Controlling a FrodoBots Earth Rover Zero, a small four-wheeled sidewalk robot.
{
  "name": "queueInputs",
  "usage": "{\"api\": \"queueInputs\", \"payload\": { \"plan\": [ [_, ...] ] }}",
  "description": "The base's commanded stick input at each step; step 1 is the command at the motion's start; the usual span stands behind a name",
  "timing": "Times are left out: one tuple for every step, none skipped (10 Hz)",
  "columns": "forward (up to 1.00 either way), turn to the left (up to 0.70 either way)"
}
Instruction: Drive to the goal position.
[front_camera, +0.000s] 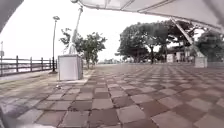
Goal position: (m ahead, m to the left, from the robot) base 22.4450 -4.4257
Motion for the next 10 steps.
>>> {"api": "queueInputs", "payload": {
  "plan": [
    [1.0, 0.0],
    [1.0, 0.0],
    [1.0, 0.0],
    [1.0, 0.0],
    [1.0, 0.0],
    [1.0, 0.0],
    [1.0, 0.0],
    [1.0, 0.0],
    [1.0, 0.0],
    [1.0, 0.0]
  ]
}}
